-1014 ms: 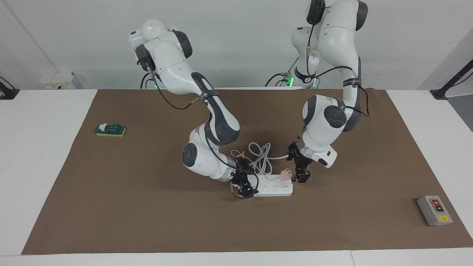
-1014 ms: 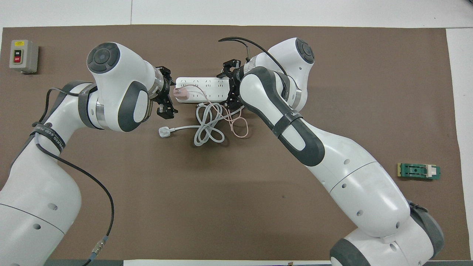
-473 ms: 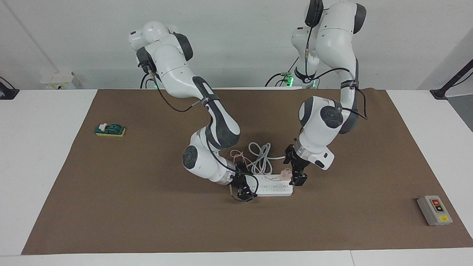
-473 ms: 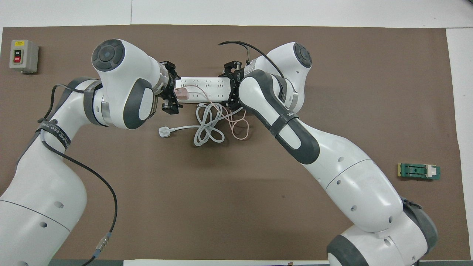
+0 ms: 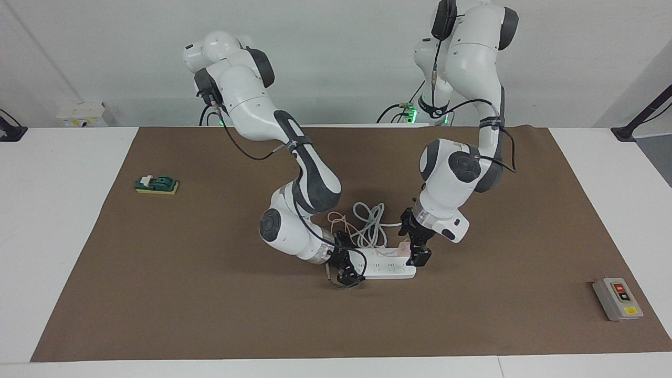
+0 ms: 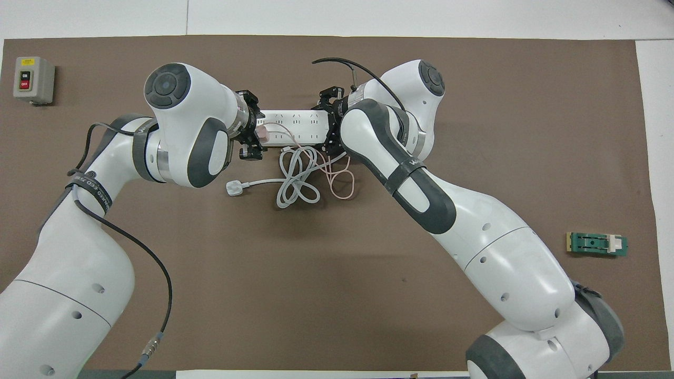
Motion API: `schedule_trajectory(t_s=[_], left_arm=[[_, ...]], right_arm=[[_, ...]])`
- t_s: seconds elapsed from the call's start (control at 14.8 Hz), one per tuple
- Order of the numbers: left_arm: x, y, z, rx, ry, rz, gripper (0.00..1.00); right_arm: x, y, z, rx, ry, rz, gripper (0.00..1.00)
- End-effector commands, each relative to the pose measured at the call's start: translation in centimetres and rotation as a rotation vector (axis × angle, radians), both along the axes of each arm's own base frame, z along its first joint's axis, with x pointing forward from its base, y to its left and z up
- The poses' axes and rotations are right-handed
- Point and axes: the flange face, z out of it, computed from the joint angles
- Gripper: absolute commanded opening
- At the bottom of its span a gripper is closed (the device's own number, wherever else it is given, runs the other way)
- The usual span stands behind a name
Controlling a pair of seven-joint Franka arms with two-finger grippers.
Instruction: Unplug charger and place it aside
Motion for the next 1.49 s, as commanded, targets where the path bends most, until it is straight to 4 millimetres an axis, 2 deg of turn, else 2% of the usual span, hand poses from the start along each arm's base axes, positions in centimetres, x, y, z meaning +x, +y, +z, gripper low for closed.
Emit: schedule_trajectory(t_s=[0.0, 0.07, 0.14, 0.27, 0.34, 0.74, 1.01, 1.28, 1.42], left_arm=[[-0.3, 0.1, -0.2, 0.026, -0.005, 0.002, 0.63], [-0.3, 0.2, -0.2, 0.027, -0.004, 0.002, 0.55], [-0.4, 0.2, -0.3, 0.033, 0.006, -0.002, 0.43], [-0.4, 0.3, 0.1, 0.062, 0.019, -0.023, 0.09], [-0.5, 0.1, 0.2, 0.065, 0.023, -0.028, 0.0], [-0.3, 0.1, 0.4, 0.064, 0.016, -0.031, 0.0], [1.1, 1.6, 2.8, 0.08, 0.064, -0.039, 0.0], [1.8, 5.0, 7.6, 0.085, 0.116, -0.071, 0.0], [1.4, 6.3, 11.7, 0.072, 0.074, -0.072, 0.0]], right_arm=[[0.4, 0.1, -0.7, -0.013, -0.059, 0.017, 0.0], [0.4, 0.1, -0.7, -0.013, -0.061, 0.016, 0.0], [0.4, 0.1, -0.7, -0.013, -0.059, 0.017, 0.0], [0.5, 0.0, -0.7, -0.011, -0.059, 0.015, 0.0], [0.5, 0.0, -0.7, -0.013, -0.059, 0.016, 0.0], [0.5, 0.0, -0.8, -0.013, -0.058, 0.017, 0.0], [0.4, 0.0, -0.8, -0.013, -0.057, 0.017, 0.0], [0.4, 0.0, -0.8, -0.014, -0.057, 0.018, 0.0], [0.4, 0.0, -0.8, -0.013, -0.057, 0.017, 0.0]])
